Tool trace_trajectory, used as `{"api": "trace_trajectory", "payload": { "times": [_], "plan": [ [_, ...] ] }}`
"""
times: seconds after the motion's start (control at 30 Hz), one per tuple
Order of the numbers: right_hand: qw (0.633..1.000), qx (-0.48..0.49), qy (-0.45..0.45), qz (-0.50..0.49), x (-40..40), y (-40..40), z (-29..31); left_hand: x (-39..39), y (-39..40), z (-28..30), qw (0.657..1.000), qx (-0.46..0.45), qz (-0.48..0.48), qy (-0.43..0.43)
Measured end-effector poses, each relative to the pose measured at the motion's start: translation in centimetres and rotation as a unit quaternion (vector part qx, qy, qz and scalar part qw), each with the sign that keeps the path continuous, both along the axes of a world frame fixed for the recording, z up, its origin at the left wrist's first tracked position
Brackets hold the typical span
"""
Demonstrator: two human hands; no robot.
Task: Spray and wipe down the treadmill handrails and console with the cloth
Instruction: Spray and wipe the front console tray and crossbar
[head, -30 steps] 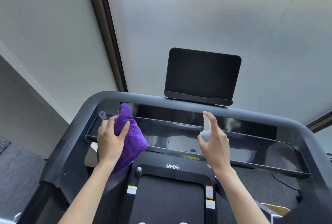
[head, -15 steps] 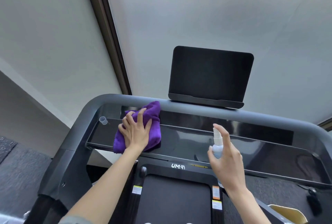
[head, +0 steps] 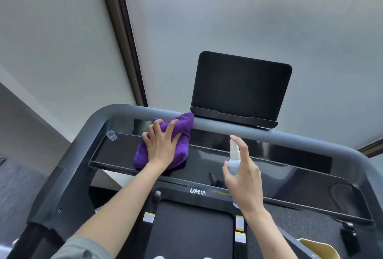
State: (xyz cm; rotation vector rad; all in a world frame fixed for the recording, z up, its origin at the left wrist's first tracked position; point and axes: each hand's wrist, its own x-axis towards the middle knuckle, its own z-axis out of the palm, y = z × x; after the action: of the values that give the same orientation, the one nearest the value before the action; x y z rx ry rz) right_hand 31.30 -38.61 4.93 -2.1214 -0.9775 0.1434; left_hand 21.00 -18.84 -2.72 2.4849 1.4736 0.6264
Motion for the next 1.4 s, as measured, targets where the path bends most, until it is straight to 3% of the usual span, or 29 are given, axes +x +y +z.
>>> {"api": "trace_trajectory", "payload": {
  "times": [0.23, 0.5, 0.7, 0.83, 1.03, 1.13, 1.3, 1.4],
  "plan": [
    [1.000, -0.004, 0.004, -0.007, 0.0, 0.2, -0.1, -0.4, 4.9, 0.9, 0.994, -0.012, 0.102, -0.031],
    [1.000, -0.007, 0.018, -0.023, 0.6, -0.1, -0.5, 1.9, -5.6, 0.0, 0.996, 0.008, -0.091, 0.012],
    [1.000, -0.008, 0.009, -0.027, 1.0, 0.7, -0.3, -6.0, 1.0, 0.0, 0.999, -0.022, 0.037, 0.007],
    [0.999, 0.001, 0.016, -0.031, 1.2, -0.1, -0.6, -4.3, -0.9, -0.2, 0.995, -0.022, 0.094, 0.023],
    [1.000, -0.002, 0.009, -0.029, 1.3, -1.5, -0.6, 2.1, -8.5, 0.2, 0.998, -0.002, -0.028, 0.050],
    [1.000, -0.005, 0.003, -0.025, 1.4, -1.3, -0.4, 1.5, -7.7, 0.5, 0.997, -0.013, -0.069, 0.030],
    [1.000, -0.001, 0.002, -0.025, 1.3, -1.6, -0.5, -4.3, -1.3, 0.0, 0.999, -0.024, 0.038, 0.012],
    [1.000, -0.007, 0.001, -0.028, 1.6, -2.4, -0.8, -3.6, -1.1, -0.1, 0.994, -0.039, 0.096, 0.016]
  ]
}}
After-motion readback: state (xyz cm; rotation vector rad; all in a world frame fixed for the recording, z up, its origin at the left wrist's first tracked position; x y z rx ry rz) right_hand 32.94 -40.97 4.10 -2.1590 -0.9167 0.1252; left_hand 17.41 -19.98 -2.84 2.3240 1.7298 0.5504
